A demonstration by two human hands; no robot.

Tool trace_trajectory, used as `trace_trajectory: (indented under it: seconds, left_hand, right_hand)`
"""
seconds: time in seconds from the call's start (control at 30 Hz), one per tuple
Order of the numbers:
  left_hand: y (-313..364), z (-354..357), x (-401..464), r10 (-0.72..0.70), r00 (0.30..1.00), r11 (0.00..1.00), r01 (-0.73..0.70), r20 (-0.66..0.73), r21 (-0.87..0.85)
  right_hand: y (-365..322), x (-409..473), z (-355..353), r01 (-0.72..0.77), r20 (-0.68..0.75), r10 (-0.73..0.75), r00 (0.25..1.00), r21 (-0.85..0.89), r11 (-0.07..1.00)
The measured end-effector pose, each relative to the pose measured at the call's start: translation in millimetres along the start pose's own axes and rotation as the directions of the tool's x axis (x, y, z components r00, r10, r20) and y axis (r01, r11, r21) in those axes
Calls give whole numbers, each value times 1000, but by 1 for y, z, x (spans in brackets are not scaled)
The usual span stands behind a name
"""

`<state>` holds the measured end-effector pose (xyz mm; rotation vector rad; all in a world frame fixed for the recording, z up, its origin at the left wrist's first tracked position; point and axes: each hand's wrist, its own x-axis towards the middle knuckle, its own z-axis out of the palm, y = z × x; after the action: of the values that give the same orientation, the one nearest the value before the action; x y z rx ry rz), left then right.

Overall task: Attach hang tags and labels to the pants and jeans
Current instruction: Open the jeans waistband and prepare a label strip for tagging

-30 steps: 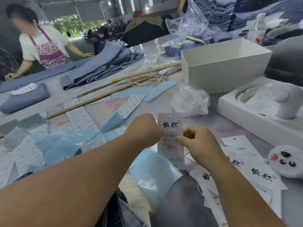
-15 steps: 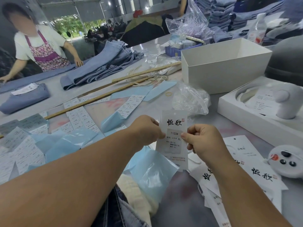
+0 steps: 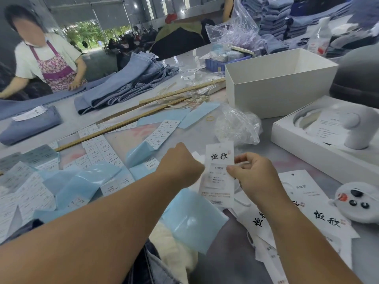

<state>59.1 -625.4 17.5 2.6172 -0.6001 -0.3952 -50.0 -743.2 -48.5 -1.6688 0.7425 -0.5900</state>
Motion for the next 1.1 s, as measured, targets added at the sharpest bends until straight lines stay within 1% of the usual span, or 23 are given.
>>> trace_trajectory:
  seconds: [0.03,0.07,0.13,0.17,0.23,0.3,0.37,0.4,0.47,0.6,0.67,0.73,0.8,0.93,1.03,1.1]
  left_hand:
    - [3,0,0,14,1000,998,-13,24,-61]
    - [5,0,0,24,997,986,-11,72,-168]
    - [9,-1,-1,11,988,921,50,154,-386]
    - [10,-2,-3,2,985,884,79,172,-462]
    - [8,-2,-1,-7,988,845,89,155,-528]
    - [5,-4,0,-24,994,850,77,109,-520]
    - [4,-6,0,-50,994,851,94,99,-516]
    - [4,-7,-1,-56,993,856,99,100,-507]
    - [4,-7,-4,-53,994,874,94,99,-477]
    - [7,-7,-9,-44,991,874,100,128,-475]
    - [8,-8,-10,-43,990,878,102,136,-468]
    - [9,-7,-10,-33,989,884,96,144,-457]
    - [8,-6,-10,-19,988,889,86,151,-449]
    - [7,-5,-9,7,987,898,65,161,-435]
    - [8,-5,-9,6,986,902,67,167,-427]
    - [8,-4,-8,10,986,902,63,166,-427]
  right_hand:
    - [0,0,0,-12,27,11,1000,43,999]
    - [-1,0,0,-23,54,18,998,97,995]
    - [-3,0,1,-38,86,21,996,195,980]
    - [-3,-1,2,-40,88,21,996,216,976]
    - [-3,-1,3,-24,54,15,998,178,984]
    - [-1,-1,2,-3,-16,3,1000,37,999]
    - [2,0,-3,25,-56,-34,998,-152,988]
    - [2,0,-6,39,-46,-53,998,-257,966]
    - [0,-1,-9,51,23,-46,999,-434,899]
    - [3,-5,-3,55,155,67,986,-671,740]
    - [7,-5,-1,83,215,107,971,-718,691]
    - [11,-5,-1,97,254,130,958,-717,691]
    - [14,-3,-1,93,250,127,960,-709,699]
    - [14,0,2,96,238,137,962,-759,644]
    - [14,-1,2,98,233,113,966,-731,675]
    - [13,-1,1,93,203,59,977,-664,742]
